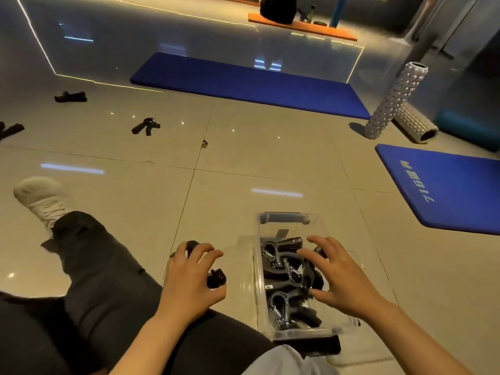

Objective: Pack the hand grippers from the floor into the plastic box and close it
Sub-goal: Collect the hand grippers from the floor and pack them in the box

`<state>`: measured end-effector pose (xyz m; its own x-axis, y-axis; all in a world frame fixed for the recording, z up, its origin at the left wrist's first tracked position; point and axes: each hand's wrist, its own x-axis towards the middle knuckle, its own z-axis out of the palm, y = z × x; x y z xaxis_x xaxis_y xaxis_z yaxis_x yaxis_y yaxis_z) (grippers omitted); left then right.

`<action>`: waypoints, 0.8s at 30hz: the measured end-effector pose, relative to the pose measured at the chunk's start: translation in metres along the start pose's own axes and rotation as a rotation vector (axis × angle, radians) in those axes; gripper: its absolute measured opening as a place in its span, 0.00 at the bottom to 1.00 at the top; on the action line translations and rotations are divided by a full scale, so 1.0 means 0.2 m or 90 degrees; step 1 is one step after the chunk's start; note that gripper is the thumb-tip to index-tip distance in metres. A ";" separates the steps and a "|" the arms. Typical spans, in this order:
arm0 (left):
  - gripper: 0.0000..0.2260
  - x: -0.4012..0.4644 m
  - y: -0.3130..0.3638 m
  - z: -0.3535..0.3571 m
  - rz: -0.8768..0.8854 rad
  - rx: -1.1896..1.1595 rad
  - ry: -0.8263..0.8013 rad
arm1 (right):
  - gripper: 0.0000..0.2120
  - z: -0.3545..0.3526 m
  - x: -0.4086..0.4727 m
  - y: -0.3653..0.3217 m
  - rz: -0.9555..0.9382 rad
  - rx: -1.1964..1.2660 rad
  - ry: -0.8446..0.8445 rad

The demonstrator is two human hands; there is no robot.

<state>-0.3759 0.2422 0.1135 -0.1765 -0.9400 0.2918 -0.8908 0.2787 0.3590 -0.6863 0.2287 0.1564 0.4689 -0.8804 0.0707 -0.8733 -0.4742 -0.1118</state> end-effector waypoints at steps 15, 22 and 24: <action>0.28 0.40 0.42 -0.03 0.090 0.050 -0.041 | 0.38 0.06 0.00 0.31 0.068 0.086 -0.084; 0.29 0.47 0.50 -0.02 0.022 -0.044 -0.077 | 0.38 0.19 0.03 0.32 0.107 0.185 -0.093; 0.30 0.42 0.48 0.01 0.034 -0.036 -0.117 | 0.39 0.23 0.01 0.33 0.121 0.194 -0.111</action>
<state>-0.4765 0.1886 0.1712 -0.3016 -0.9421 0.1469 -0.8537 0.3354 0.3983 -0.7375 0.1957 0.1035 0.3416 -0.9284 -0.1459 -0.8798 -0.2613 -0.3972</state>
